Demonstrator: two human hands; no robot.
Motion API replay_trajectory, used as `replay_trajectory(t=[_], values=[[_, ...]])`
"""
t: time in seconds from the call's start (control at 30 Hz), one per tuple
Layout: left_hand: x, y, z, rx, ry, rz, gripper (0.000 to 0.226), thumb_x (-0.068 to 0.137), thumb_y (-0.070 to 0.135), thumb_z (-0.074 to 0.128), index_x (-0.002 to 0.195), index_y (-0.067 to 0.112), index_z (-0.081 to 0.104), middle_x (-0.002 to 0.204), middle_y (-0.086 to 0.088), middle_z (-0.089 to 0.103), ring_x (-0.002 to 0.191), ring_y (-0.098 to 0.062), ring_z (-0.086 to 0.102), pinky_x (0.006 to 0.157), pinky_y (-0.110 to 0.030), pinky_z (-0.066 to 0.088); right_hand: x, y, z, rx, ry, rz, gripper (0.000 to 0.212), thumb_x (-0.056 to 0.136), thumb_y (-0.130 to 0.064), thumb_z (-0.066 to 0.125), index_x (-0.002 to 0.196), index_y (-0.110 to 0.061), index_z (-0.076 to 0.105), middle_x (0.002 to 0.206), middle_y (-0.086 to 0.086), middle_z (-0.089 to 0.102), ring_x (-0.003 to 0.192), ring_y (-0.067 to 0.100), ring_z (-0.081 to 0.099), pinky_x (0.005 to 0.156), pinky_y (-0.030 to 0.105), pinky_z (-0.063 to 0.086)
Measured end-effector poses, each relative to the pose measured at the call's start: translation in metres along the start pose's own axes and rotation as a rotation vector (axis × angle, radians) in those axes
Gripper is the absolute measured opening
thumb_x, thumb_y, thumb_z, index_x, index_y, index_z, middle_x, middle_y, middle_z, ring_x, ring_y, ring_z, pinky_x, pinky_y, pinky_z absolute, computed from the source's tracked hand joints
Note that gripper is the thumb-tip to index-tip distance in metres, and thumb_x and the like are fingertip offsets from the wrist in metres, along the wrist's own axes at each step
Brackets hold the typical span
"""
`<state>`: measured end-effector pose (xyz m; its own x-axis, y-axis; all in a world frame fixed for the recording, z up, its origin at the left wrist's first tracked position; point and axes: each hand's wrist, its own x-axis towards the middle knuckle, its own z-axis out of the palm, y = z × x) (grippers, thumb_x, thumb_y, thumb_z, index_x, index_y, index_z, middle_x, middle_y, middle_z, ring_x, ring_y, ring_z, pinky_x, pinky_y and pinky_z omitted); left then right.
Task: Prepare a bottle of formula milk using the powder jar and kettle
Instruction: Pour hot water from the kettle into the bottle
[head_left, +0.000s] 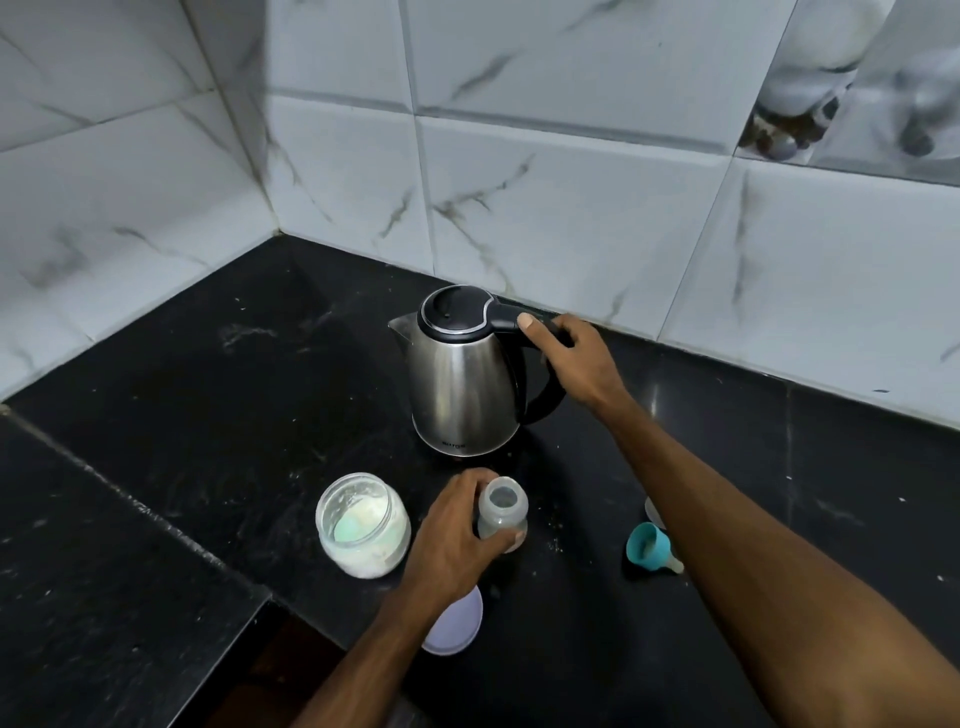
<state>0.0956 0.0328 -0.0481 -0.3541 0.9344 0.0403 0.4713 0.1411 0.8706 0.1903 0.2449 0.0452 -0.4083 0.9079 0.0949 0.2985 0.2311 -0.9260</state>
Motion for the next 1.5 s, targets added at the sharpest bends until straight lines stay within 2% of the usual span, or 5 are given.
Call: replay_trajectory(t=[0.2,0.43,0.63,1.0,1.5], values=[[-0.001,0.002,-0.001,-0.021,-0.004,0.005,0.047,0.067,0.04,0.078,0.108,0.041,0.055,0.109,0.016,0.063,0.102,-0.006,0.064,0.087,-0.041,0.055,0.007,-0.004,-0.001,0.093,-0.134,-0.051,0.069,0.09,-0.058,0.057,0.06,0.005,0.054,0.052,0.01,0.055,0.051,0.013,0.05,0.062,0.025,0.041],[-0.001,0.002,-0.002,-0.025,-0.01,0.006,0.047,0.068,0.039,0.079,0.109,0.043,0.056,0.11,0.018,0.063,0.105,-0.004,0.063,0.088,-0.035,0.055,0.007,-0.001,0.013,0.228,0.049,0.005,0.06,0.083,-0.055,0.068,0.049,-0.009,0.049,0.047,0.009,0.048,0.045,0.016,0.045,0.05,0.022,0.038],[-0.001,-0.001,-0.001,-0.028,-0.011,0.007,0.048,0.069,0.04,0.078,0.111,0.044,0.057,0.112,0.018,0.063,0.107,-0.005,0.063,0.09,-0.038,0.055,0.004,0.001,0.014,0.248,0.114,-0.022,0.078,0.081,-0.056,0.069,0.054,0.012,0.045,0.046,0.014,0.046,0.043,0.019,0.042,0.051,0.027,0.037],[-0.001,-0.004,0.001,-0.025,-0.007,0.018,0.049,0.069,0.041,0.078,0.111,0.048,0.056,0.113,0.02,0.061,0.107,-0.002,0.063,0.089,-0.037,0.056,-0.009,-0.018,-0.039,0.28,0.19,-0.096,0.079,0.077,-0.062,0.066,0.052,0.009,0.043,0.045,0.014,0.044,0.041,0.021,0.041,0.052,0.033,0.037],[0.0,-0.014,0.003,0.006,0.001,0.076,0.05,0.069,0.037,0.079,0.11,0.051,0.054,0.114,0.02,0.06,0.107,0.001,0.06,0.092,-0.036,0.055,-0.046,-0.056,-0.121,0.003,0.174,-0.243,0.088,0.074,-0.066,0.063,0.055,0.016,0.039,0.051,0.035,0.035,0.049,0.024,0.033,0.05,0.042,0.03]])
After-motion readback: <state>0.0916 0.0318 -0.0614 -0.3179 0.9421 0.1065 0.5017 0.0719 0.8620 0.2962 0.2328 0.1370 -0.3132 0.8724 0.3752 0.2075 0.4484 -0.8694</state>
